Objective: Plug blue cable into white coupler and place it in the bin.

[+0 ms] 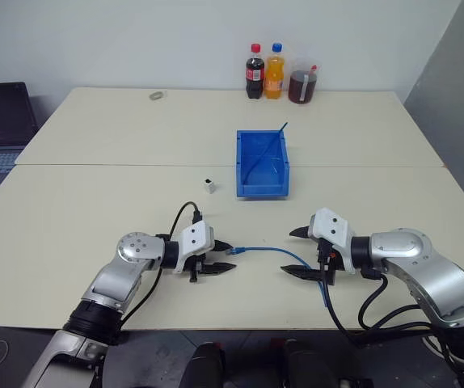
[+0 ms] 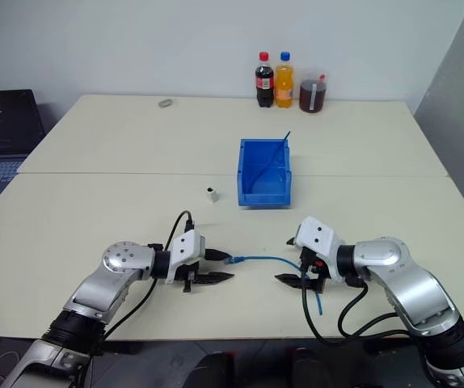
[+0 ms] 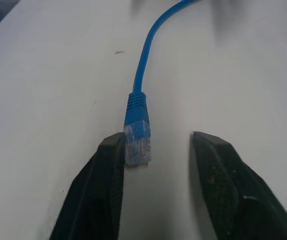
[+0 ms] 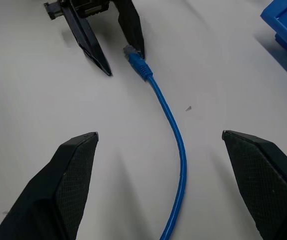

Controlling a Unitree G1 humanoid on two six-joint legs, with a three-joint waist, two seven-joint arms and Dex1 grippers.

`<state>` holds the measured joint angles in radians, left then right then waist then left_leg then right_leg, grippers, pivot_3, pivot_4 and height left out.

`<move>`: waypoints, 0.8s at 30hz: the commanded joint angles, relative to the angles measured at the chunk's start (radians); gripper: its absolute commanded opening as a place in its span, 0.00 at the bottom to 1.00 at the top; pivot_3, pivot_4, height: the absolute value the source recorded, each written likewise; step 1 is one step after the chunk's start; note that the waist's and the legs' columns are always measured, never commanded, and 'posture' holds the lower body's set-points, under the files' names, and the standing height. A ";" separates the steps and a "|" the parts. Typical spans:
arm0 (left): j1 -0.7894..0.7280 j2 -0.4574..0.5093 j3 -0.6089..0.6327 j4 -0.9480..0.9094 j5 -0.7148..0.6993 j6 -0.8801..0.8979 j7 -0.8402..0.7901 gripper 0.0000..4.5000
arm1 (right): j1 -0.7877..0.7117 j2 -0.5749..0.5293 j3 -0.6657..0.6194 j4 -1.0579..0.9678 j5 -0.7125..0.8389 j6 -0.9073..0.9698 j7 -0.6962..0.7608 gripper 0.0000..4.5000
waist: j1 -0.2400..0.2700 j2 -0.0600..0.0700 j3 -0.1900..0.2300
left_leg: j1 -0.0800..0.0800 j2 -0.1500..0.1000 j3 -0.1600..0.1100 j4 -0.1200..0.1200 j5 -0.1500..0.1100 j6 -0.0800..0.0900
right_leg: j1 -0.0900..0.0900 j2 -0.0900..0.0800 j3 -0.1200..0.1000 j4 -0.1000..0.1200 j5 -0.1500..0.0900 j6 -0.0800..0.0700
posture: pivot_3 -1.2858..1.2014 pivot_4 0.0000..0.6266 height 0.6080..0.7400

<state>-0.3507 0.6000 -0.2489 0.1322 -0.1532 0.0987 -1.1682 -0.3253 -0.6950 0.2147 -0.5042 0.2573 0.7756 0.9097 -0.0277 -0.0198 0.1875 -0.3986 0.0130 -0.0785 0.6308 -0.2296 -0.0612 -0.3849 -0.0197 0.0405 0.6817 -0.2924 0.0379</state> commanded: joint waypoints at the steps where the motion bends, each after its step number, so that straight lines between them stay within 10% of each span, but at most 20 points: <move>1: 0.030 -0.007 -0.032 0.010 0.025 0.017 0.002 0.25 | 0.015 -0.003 -0.052 -0.027 0.034 -0.006 -0.017 0.93 | 0.000 0.000 0.000 | 0.000 0.000 0.000 0.000 0.000 0.000 | 0.000 0.000 0.000 0.000 0.000 0.000 | 0.52 0.24 1.00; 6: 0.041 -0.022 0.013 -0.021 -0.012 0.043 0.031 0.06 | 0.052 0.006 -0.110 -0.074 0.123 -0.005 -0.006 0.93 | -0.001 0.000 0.000 | 0.000 0.000 0.000 0.000 0.000 0.000 | 0.000 0.000 0.000 0.000 0.000 0.000 | 0.52 0.24 1.00; 24: 0.009 -0.208 0.263 -0.394 -0.487 0.553 0.292 0.06 | 0.122 0.349 -0.296 -0.038 0.568 0.195 -0.308 0.93 | -0.006 0.000 0.000 | 0.000 0.001 -0.001 0.000 0.000 0.000 | 0.000 0.001 0.000 0.000 0.000 0.000 | 0.52 0.24 1.00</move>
<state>-0.3278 0.4032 -0.0134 -0.1847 -0.5576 0.5975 -0.8993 -0.1752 -0.3946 -0.0371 -0.5696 0.7423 0.9445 0.6692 -0.0342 -0.0202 0.1872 -0.3985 0.0145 -0.0793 0.6308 -0.2296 -0.0612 -0.3850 -0.0184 0.0405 0.6822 -0.2924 0.0379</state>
